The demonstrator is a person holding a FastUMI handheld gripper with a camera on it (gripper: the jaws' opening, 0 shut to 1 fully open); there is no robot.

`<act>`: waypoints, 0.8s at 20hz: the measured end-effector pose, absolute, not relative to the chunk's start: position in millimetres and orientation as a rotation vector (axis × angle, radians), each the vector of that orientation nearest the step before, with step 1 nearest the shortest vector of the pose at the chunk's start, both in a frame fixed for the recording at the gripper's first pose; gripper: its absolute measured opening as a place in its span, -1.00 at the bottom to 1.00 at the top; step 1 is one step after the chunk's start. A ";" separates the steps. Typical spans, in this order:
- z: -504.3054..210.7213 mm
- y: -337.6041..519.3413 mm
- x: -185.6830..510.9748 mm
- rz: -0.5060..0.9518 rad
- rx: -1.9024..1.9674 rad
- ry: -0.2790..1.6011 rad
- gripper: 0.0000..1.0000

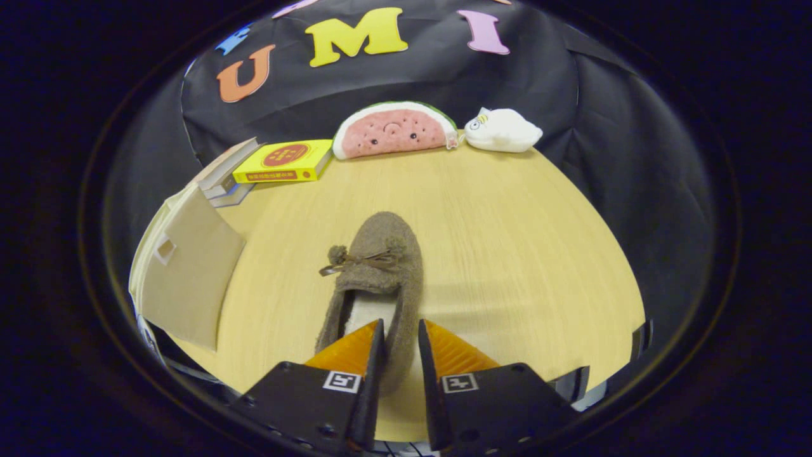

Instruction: Open the storage box then place both shoes into the box .Put the left shoe in first, then the right shoe, with the right side of both shoes facing outward in a uniform manner.

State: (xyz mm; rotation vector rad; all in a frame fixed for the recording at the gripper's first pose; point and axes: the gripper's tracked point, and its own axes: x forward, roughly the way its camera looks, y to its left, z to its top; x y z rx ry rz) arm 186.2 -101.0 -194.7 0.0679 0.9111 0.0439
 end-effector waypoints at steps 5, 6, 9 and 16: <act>-203.4 -96.4 189.3 0.057 0.105 0.965 -0.63; -202.2 -97.8 188.6 0.048 0.106 0.964 -0.99; -201.8 -100.8 190.0 0.014 0.142 0.957 -0.98; -144.0 -91.9 158.8 -0.005 0.195 0.848 -0.99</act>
